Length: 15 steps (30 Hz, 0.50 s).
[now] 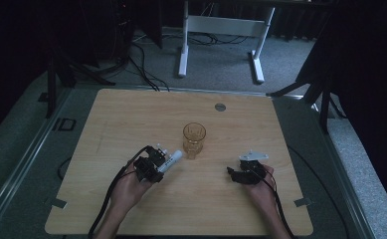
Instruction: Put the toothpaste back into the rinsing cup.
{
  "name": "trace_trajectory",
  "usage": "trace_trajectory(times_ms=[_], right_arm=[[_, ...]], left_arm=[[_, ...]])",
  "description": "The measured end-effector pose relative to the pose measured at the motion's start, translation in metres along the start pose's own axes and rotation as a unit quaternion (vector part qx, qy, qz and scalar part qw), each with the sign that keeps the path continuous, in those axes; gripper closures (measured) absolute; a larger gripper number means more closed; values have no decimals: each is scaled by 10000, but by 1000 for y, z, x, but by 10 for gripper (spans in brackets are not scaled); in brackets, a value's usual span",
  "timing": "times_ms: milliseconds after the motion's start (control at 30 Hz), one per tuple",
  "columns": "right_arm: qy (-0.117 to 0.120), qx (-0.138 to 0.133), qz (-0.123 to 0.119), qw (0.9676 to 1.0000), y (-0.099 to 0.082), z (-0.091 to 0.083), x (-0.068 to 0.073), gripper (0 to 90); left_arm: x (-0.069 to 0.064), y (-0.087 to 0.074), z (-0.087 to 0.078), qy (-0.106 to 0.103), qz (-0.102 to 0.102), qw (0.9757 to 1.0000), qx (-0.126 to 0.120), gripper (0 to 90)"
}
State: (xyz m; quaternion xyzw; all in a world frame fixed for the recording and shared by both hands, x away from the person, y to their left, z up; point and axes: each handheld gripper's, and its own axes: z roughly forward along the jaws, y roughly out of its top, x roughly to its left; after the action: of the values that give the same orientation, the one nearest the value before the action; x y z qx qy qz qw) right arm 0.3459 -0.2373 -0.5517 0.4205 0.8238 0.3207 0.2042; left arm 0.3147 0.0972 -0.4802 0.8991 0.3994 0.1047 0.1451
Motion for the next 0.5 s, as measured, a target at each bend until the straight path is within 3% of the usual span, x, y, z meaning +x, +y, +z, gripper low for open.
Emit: trace_trajectory(times_ms=[267, 500], right_arm=[[-66, -370, -415, 9984, 10, -19, 7, 467], [18, -463, -736, 9962, 17, -32, 11, 492]], left_arm=[[-2, 3, -4, -56, 179, 9998, -42, 712], [-6, 5, -5, -104, 288, 9995, -69, 712]])
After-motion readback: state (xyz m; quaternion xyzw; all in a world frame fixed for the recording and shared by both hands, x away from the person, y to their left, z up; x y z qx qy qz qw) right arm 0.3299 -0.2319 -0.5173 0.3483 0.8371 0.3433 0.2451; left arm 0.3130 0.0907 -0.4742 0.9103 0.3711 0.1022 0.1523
